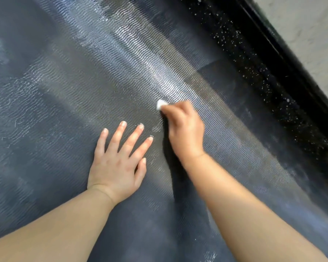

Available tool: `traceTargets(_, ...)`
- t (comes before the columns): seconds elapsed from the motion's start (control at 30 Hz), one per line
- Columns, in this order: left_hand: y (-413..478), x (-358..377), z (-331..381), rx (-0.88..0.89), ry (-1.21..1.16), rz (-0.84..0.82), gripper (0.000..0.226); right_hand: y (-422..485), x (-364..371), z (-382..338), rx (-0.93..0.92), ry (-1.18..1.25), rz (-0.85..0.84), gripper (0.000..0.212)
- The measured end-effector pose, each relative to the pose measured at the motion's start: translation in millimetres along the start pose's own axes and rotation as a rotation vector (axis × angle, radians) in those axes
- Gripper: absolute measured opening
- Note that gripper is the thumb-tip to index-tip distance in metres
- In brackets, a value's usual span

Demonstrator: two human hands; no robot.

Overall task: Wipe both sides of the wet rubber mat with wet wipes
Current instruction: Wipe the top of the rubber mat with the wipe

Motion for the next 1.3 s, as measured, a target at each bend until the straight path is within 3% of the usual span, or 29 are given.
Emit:
traceTargets(0.13, 0, 1, 0, 0.0, -0.001, -0.006, 0.052, -7, 0, -12, -0.222, 0.053, -0.213, 0.017)
traceTargets(0.27, 0, 0, -1, 0.009, -0.005, 0.008, 0.051, 76, -12, 61, 0.051, -0.193, -0.039, 0.025)
traceTargets(0.4, 1, -2, 0, 0.014, -0.008, 0.018, 0.051, 116, -26, 122, 0.358, -0.269, 0.169, 0.029)
traceTargets(0.5, 1, -1, 0, 0.019, -0.006, 0.022, 0.051, 92, -14, 90, 0.371, -0.28, 0.204, 0.025)
traceTargets(0.6, 1, -2, 0, 0.016, -0.018, 0.031, 0.052, 36, -4, 30, 0.177, -0.086, 0.181, 0.014)
traceTargets(0.77, -1, -3, -1, -0.013, -0.045, 0.051, 0.056, -42, -2, -21, -0.037, -0.006, -0.028, 0.018)
traceTargets(0.83, -1, -2, -2, -0.015, -0.056, 0.048, 0.057, -25, -8, -4, 0.014, -0.015, -0.013, 0.014)
traceTargets(1.0, -2, 1, -3, -0.007, -0.067, 0.035, 0.058, 16, -16, 38, 0.359, -0.093, 0.149, 0.016)
traceTargets(1.17, -2, 3, -6, -0.018, -0.069, -0.029, 0.058, -29, -8, -4, 0.413, -0.058, 0.159, 0.014)
traceTargets(1.3, 0, 0, -11, -0.001, -0.215, -0.045, 0.058, -105, -8, -64, 0.393, -0.045, 0.085, 0.014)
Point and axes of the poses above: each hand's wrist, its own y-axis towards the middle knuckle, its own x-axis out of the palm, z = x × y, the point moved 6 cm from there along y, towards the middle knuckle, and after that the axes turned 4 degrees about z, right-handed, at the moved point
